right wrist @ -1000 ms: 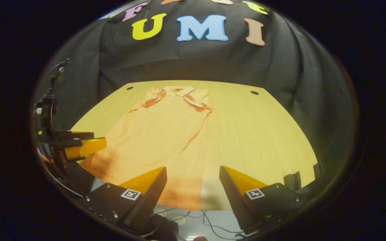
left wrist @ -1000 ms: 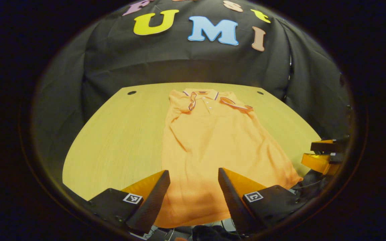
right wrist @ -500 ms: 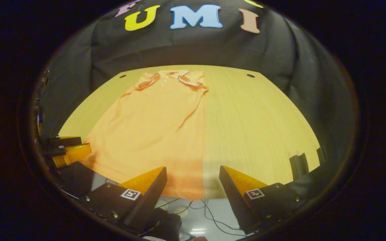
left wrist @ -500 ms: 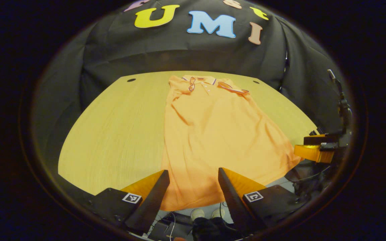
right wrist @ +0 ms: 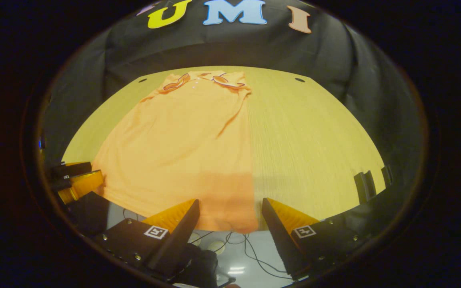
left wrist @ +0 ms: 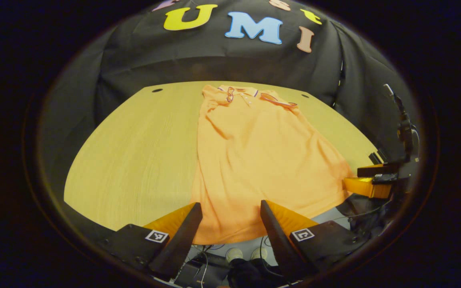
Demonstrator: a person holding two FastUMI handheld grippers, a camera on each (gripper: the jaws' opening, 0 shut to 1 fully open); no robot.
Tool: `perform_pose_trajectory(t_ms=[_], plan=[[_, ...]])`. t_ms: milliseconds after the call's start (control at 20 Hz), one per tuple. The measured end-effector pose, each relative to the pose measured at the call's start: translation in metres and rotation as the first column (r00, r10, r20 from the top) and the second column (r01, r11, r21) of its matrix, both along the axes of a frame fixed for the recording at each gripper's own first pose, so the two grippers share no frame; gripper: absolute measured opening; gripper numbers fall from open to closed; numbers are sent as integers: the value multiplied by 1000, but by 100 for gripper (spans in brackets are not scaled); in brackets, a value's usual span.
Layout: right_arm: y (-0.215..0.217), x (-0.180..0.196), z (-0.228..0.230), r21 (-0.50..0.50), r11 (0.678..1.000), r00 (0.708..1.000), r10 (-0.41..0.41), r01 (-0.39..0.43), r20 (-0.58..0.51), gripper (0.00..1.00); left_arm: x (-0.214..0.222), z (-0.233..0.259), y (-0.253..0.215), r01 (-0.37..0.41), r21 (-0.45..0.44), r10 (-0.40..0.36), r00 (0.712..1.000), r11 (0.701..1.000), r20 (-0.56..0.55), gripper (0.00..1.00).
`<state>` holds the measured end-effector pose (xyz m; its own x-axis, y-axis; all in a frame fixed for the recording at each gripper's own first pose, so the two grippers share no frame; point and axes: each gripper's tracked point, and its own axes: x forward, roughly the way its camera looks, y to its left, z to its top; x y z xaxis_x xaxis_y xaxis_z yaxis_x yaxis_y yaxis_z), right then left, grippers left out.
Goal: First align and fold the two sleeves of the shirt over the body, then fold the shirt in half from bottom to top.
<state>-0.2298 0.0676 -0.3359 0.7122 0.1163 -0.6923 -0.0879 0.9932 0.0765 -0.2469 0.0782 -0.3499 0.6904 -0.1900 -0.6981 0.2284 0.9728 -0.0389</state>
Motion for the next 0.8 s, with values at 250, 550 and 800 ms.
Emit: perform_pose_trajectory(t_ms=[250, 550, 800], plan=[[3, -2, -2, 43, 999, 1000, -29, 29, 3, 88, -3, -7, 1, 30, 93, -31, 1000, 995, 6, 87], [9, -3, 0, 55, 998, 1000, -24, 24, 4, 21, -4, -8, -18, 59, 58, -59, 998, 997, -4, 17], [10, -3, 4, 85, 996, 1000, -10, 11, -13, 5, -3, -3, -17, 3, 32, -2, 1000, 999, -18, 7]])
